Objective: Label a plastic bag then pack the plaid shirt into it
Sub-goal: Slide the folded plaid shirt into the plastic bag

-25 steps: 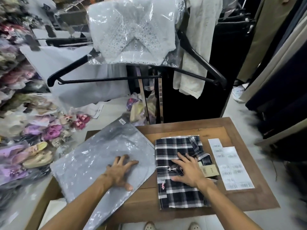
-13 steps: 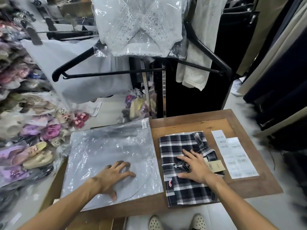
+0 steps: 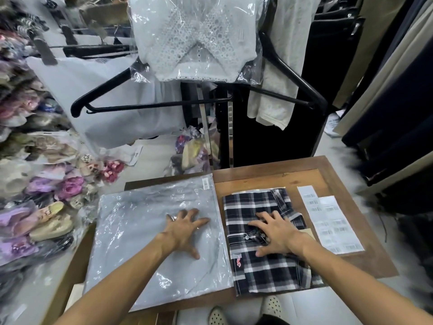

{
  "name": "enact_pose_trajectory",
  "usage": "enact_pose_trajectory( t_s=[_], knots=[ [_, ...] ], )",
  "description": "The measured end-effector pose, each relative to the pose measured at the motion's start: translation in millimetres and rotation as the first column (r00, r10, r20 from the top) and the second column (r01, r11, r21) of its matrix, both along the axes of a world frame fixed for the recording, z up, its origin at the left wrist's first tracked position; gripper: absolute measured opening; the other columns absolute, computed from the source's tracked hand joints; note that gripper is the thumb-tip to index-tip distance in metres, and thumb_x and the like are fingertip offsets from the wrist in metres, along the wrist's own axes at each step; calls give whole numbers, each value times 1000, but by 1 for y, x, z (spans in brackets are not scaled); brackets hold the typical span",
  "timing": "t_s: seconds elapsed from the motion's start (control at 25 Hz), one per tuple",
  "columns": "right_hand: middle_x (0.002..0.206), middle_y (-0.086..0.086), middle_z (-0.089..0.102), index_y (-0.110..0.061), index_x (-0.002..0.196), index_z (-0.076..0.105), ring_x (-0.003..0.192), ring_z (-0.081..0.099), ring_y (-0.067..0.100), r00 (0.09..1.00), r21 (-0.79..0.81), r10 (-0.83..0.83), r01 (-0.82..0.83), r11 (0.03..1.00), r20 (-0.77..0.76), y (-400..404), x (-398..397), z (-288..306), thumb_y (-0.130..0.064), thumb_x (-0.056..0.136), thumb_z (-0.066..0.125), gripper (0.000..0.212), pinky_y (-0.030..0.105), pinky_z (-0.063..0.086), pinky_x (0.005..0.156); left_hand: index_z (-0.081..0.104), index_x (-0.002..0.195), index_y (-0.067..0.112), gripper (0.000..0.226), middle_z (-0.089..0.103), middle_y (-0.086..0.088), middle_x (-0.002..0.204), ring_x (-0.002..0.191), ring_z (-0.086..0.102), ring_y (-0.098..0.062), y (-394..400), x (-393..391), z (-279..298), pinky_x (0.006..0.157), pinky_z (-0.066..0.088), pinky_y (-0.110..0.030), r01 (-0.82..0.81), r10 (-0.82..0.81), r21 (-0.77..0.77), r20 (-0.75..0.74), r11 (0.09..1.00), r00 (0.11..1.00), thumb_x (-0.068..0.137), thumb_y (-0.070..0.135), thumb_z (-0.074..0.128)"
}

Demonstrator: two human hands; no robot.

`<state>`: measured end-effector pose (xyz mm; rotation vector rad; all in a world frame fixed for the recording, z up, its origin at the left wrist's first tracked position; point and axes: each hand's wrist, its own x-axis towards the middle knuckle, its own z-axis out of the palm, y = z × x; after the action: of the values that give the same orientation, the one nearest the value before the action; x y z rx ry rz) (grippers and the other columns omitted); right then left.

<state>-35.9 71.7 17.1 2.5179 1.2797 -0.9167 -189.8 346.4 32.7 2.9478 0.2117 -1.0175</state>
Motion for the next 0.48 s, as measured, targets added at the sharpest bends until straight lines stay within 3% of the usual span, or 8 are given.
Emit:
enact_pose_trajectory(
  t_s=[0.16,0.32,0.4,0.48],
  knots=[
    [169,9,12,-38,160,7,152,16,39,986,-56,154,-151,987,65,-2,6,2,-84,79,52,103,62,26,118,9,153,50,119,6,-4,166,150,13,-36,-13,-7,0,112,22,-72,49,-48,37,-22,998,999,62,61,84],
    [168,14,14,-30,161,7,149,21,41,962,-89,251,-242,966,109,0,5,-1,-84,81,47,104,60,31,114,14,151,47,111,6,-4,165,150,14,-36,-20,-16,-2,115,18,-69,47,-44,42,-66,998,997,64,60,81],
    [163,16,22,-24,160,16,144,29,41,950,-94,293,-284,954,108,7,9,4,-80,81,53,103,59,34,111,33,144,44,84,23,-5,158,144,28,-33,-28,-10,3,115,24,-58,-49,49,-7,-16,999,999,71,60,71],
    [153,17,36,-15,153,32,136,40,38,915,-34,379,-378,925,136,17,12,14,-71,86,59,91,56,36,109,57,120,32,46,48,-4,136,127,49,-28,-45,2,8,105,35,-44,-178,180,-37,99,983,979,82,58,58]
  ],
)
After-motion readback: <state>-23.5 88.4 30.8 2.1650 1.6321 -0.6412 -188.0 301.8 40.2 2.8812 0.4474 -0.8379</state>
